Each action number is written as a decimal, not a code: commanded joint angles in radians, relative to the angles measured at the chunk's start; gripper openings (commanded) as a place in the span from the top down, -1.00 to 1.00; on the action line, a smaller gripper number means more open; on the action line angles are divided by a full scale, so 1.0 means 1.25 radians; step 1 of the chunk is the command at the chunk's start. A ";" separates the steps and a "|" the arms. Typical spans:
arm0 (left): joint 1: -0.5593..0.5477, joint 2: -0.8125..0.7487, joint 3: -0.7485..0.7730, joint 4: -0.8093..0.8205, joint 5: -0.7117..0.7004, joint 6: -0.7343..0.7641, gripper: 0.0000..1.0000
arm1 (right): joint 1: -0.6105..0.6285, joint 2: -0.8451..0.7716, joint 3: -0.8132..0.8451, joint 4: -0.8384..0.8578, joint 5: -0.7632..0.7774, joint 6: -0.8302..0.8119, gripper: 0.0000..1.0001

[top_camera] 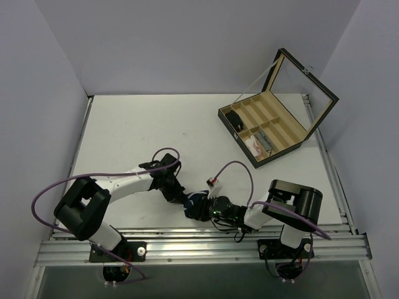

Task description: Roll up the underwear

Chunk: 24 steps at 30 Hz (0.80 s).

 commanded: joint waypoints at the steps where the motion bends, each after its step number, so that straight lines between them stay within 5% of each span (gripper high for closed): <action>1: -0.010 0.053 -0.007 0.034 0.023 0.029 0.84 | 0.004 0.003 -0.012 -0.348 0.012 -0.071 0.57; 9: -0.028 0.055 0.032 -0.015 -0.044 0.060 0.95 | -0.021 -0.121 0.093 -0.581 0.001 -0.130 0.14; 16: -0.028 0.061 0.061 -0.064 -0.092 0.057 0.95 | -0.023 -0.342 0.148 -0.821 0.026 -0.119 0.11; 24: -0.041 0.047 0.105 -0.126 -0.154 0.052 0.95 | -0.019 -0.434 0.131 -0.889 0.048 -0.072 0.19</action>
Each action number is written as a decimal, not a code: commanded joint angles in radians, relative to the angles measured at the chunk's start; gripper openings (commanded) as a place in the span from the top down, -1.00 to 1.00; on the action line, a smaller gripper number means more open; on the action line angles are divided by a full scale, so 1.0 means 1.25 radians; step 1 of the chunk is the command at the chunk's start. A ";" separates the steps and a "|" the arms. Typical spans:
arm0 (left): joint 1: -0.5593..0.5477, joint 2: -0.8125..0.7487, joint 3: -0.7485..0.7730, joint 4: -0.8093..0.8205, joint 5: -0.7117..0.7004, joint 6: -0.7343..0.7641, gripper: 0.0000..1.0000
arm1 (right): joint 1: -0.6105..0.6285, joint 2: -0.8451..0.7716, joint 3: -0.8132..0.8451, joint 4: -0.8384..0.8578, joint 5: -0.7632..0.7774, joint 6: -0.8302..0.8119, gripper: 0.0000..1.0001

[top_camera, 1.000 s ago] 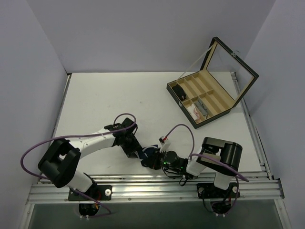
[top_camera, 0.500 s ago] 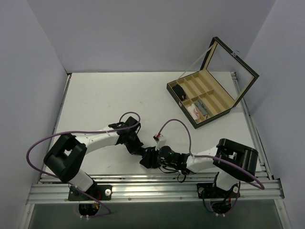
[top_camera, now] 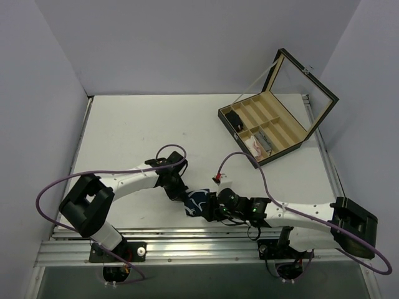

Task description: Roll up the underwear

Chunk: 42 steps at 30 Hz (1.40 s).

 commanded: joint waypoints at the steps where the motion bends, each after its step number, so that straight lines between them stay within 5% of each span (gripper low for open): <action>1: -0.012 0.009 0.032 -0.072 -0.095 0.012 0.95 | -0.002 0.004 0.002 -0.075 0.046 0.017 0.20; 10: -0.049 0.030 0.096 -0.163 -0.149 0.010 0.95 | -0.049 0.237 0.097 -0.031 0.070 -0.084 0.31; 22: -0.070 0.162 0.227 -0.349 -0.176 0.016 0.95 | -0.156 0.281 0.107 0.014 0.043 -0.167 0.31; 34: -0.089 0.279 0.338 -0.451 -0.203 0.012 0.95 | -0.088 -0.036 0.092 -0.127 0.213 -0.087 0.18; 42: -0.104 0.334 0.371 -0.473 -0.185 0.004 0.95 | 0.081 -0.004 0.159 -0.131 0.335 -0.059 0.15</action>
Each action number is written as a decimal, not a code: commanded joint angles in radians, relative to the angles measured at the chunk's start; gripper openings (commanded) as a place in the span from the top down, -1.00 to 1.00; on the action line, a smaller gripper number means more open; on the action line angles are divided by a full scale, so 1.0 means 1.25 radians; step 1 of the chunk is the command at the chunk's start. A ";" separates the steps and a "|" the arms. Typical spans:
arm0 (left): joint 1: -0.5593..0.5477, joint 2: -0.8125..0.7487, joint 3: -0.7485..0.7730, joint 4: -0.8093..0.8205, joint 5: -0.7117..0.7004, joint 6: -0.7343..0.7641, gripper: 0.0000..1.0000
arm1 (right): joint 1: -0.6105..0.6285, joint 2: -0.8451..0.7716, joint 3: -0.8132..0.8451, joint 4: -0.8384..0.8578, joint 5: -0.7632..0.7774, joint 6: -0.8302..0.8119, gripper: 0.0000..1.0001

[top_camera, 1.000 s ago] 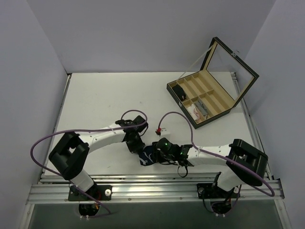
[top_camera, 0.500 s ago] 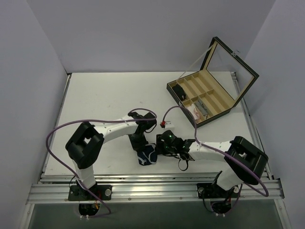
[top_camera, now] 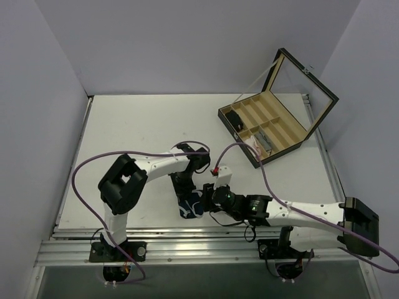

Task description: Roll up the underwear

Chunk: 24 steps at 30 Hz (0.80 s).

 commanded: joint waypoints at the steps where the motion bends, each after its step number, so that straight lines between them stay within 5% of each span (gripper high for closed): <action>1: -0.014 0.051 -0.003 -0.015 0.000 -0.016 0.95 | 0.043 0.070 0.048 -0.021 0.087 0.014 0.16; 12: -0.014 0.084 0.027 -0.035 0.016 -0.017 0.95 | 0.105 0.271 0.167 0.065 0.049 -0.037 0.21; 24: -0.013 0.090 0.027 -0.024 0.045 -0.029 0.95 | 0.115 0.352 0.177 0.113 0.015 -0.008 0.27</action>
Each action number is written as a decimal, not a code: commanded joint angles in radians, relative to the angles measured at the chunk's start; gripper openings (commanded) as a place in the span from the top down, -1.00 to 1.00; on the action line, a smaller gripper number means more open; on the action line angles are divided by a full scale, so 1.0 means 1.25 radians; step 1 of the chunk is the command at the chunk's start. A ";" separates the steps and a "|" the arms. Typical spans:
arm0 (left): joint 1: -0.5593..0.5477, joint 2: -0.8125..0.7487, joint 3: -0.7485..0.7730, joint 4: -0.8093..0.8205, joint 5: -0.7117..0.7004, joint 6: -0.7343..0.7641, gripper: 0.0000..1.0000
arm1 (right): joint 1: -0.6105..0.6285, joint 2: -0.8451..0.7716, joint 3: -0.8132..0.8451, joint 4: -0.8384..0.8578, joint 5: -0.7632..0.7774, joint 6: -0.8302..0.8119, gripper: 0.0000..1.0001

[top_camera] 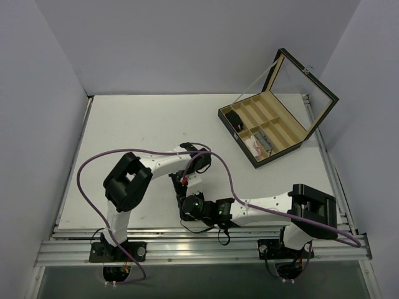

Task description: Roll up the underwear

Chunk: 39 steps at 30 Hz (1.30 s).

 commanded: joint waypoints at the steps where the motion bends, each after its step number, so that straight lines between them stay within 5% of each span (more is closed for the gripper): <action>1: -0.011 0.044 -0.012 0.034 0.014 -0.027 0.95 | 0.008 0.030 0.028 0.008 -0.008 0.019 0.27; 9: -0.008 0.028 -0.019 0.046 0.032 -0.043 0.95 | 0.009 0.060 0.001 0.013 0.001 0.064 0.34; 16: 0.011 0.003 -0.050 0.079 0.065 -0.056 0.95 | 0.009 0.069 -0.046 0.006 0.010 0.134 1.00; 19: 0.025 -0.039 -0.084 0.123 0.082 -0.067 0.84 | 0.010 0.065 -0.095 0.035 -0.003 0.159 1.00; 26: 0.078 -0.170 -0.112 0.164 0.053 -0.024 0.07 | 0.021 0.043 -0.210 0.092 -0.003 0.242 1.00; 39: 0.077 -0.385 -0.401 0.442 0.140 0.033 0.03 | 0.026 0.042 -0.303 0.157 -0.012 0.318 1.00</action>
